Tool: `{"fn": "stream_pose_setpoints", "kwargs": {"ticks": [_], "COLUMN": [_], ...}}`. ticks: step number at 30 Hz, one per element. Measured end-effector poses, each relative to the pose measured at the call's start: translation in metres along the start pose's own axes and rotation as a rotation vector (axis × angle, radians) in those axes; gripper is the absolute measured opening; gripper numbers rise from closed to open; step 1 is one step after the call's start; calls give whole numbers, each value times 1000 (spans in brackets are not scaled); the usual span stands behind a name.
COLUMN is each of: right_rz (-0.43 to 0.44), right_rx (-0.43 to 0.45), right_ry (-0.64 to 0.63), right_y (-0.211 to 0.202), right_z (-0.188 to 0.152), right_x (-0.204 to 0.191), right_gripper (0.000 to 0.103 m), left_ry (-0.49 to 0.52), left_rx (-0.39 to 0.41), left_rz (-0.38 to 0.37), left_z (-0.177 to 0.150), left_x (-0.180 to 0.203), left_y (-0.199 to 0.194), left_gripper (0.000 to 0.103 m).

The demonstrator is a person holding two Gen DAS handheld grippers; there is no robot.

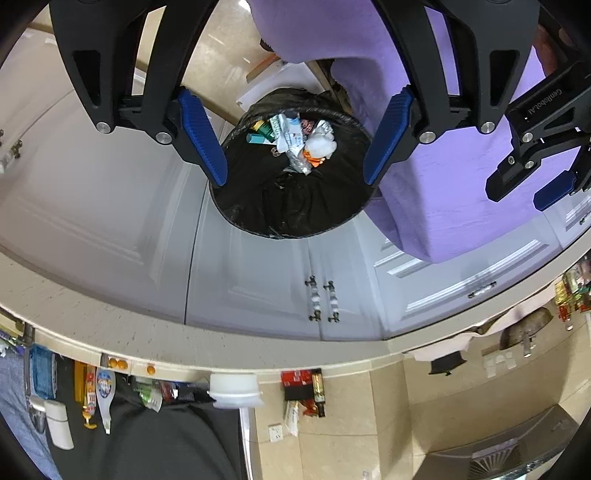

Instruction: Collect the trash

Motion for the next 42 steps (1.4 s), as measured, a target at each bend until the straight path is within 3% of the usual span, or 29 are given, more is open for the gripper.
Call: {"fn": "stream_pose_setpoints", "kwargs": {"ticks": [15,28,42], "right_rz": [38,27,7], "right_rx": [43,93,124], "right_ry": [-58,-71,-68], "right_y": [-65,-97,-102], "right_z": [-30,-37,-39], "right_x": [-32,-39,-33], "right_gripper": [80,81,82], "left_ry": [-57,-77,-70], "left_rx": [57,85,106], "left_rz": [38,18,7], "left_z": [-25,-33,-35], "left_x": [-30,-35,-33], "left_y": [-65,-86,-92], "left_gripper": [84,84,84]}}
Point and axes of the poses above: each gripper's, at about its wrist camera, not at the fingertips, and y roughly the way its jaws point, x to its right, z to its top, the point moved 7 cm from there along y, roughly the way its jaws point, and after that the axes turned 9 degrees about y, right-handed, at the moved point
